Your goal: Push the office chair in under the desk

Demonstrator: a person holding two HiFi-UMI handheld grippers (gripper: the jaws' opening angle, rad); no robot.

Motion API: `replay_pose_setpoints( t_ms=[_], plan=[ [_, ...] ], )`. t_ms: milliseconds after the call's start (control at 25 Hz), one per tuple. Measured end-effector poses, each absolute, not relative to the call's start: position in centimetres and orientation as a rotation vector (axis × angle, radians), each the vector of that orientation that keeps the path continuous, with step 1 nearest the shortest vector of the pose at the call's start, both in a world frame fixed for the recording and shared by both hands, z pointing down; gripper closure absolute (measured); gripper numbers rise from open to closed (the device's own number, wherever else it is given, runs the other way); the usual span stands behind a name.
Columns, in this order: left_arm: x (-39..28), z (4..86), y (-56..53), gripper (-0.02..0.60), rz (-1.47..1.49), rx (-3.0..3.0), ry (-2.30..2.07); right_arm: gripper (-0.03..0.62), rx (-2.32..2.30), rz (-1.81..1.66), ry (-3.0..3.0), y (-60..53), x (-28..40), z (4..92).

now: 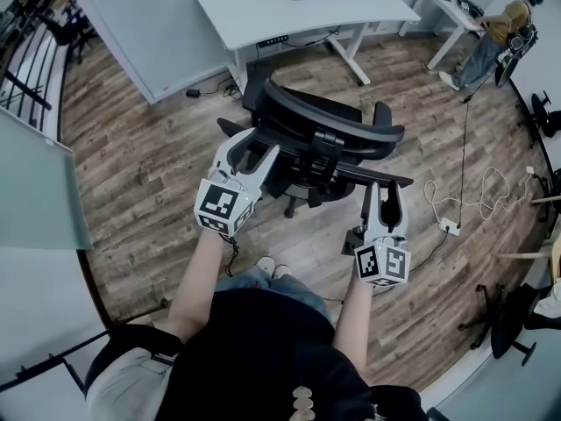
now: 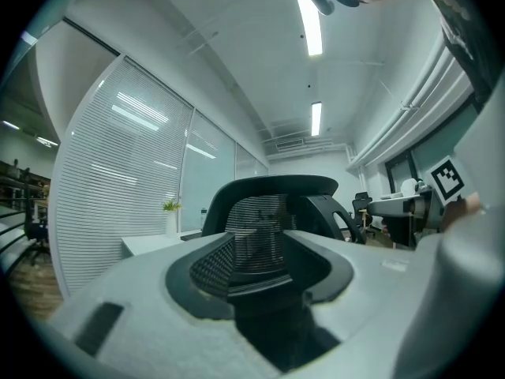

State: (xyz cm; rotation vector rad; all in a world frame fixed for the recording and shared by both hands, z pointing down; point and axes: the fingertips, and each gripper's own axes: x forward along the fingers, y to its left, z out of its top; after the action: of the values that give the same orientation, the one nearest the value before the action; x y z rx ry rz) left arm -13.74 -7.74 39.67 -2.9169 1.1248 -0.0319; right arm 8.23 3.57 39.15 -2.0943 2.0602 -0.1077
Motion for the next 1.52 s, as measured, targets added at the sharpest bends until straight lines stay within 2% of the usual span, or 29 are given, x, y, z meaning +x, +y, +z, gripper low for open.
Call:
replay_pose_setpoints(
  t_ms=[320, 600, 1120, 1360, 1520],
  plan=[
    [-13.3, 40.2, -7.7, 0.396, -0.109, -2.887, 1.116, 0.411, -2.058, -0.049, 2.213, 2.9, 8.4, 38.5],
    [-13.8, 40.4, -7.6, 0.396, -0.322, -2.811, 0.975, 0.413, -2.043, 0.138, 2.717, 2.4, 6.7, 39.6],
    [-11.4, 45.1, -7.1, 0.324, -1.025, -2.39, 0.34, 0.398, -1.616, 0.596, 3.774, 0.5, 6.2, 44.8],
    [-11.5, 48.7, -7.7, 0.329, -1.233, -2.149, 0.178, 0.395, -1.349, 0.767, 4.083, -0.2, 5.9, 48.4],
    [-11.1, 49.9, -9.0, 0.361, -1.275, -2.046, 0.16, 0.395, -1.257, 0.807, 4.184, -1.1, 6.0, 50.3]
  ],
)
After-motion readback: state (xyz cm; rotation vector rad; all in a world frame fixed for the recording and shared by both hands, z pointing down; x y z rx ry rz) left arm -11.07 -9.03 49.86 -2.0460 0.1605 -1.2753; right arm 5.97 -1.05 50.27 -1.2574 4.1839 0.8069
